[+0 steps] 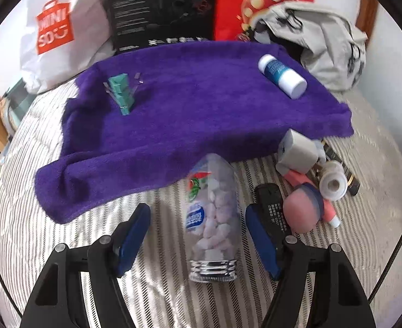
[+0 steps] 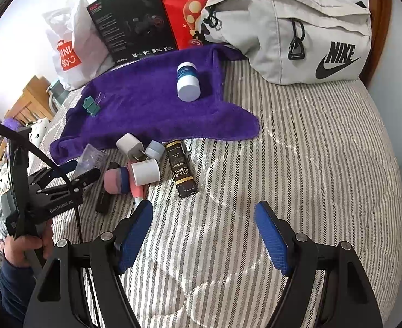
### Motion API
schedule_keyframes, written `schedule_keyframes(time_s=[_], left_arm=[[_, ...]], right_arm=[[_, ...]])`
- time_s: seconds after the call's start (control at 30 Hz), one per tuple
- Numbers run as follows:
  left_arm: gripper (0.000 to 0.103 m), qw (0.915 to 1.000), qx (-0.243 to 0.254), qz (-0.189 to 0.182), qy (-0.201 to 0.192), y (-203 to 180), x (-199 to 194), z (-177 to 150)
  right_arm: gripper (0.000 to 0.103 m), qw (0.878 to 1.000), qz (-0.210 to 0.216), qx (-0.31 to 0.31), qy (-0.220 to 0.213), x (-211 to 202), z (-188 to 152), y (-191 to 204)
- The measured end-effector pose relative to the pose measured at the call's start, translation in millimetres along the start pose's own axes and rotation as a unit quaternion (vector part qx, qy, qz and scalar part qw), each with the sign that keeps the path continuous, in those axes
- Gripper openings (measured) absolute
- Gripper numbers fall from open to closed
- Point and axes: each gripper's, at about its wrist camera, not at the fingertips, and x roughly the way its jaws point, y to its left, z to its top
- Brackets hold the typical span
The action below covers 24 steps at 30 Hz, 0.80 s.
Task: Organize rigid objects
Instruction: 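Grasp the clear candy bottle with the left tool while the right tool grasps the Grand Reserve box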
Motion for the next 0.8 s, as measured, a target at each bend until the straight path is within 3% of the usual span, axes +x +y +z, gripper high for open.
schedule_keyframes(time_s=[0.07,0.1,0.13,0.33,0.47,0.63,0.73,0.8], left_arm=[[0.054,0.9998,0.014,0.0,-0.013,-4.1,-0.6,-1.8],[0.043,0.9997,0.016,-0.004,-0.017,-5.8,-1.4,-1.8],[0.039,0.9997,0.019,-0.007,-0.017,-6.9,-2.2,-1.7],[0.039,0.9996,0.023,-0.015,-0.01,-6.1,-4.2,-1.0],[0.039,0.9996,0.024,-0.012,-0.01,-6.4,-5.6,-3.0],[0.04,0.9996,0.024,-0.01,-0.011,-6.9,-5.5,-2.8],[0.039,0.9996,0.024,-0.01,-0.011,-7.1,-5.4,-2.6],[0.039,0.9995,0.025,-0.012,-0.013,-6.8,-5.4,-2.7]], right_arm=[[0.076,1.0,0.003,-0.004,0.0,6.5,2.2,1.9],[0.076,1.0,0.005,-0.007,-0.003,11.9,4.2,3.2],[0.076,1.0,0.005,-0.012,-0.006,15.8,6.1,4.0],[0.076,0.998,-0.014,-0.056,0.009,54.0,16.2,14.2],[0.067,0.996,-0.021,-0.084,0.026,78.0,17.8,22.0],[0.062,0.992,-0.043,-0.116,-0.001,85.2,20.8,34.2],[0.048,0.991,-0.035,-0.129,-0.012,84.8,22.5,39.4],[0.031,0.991,-0.033,-0.132,-0.01,83.9,23.7,40.7]])
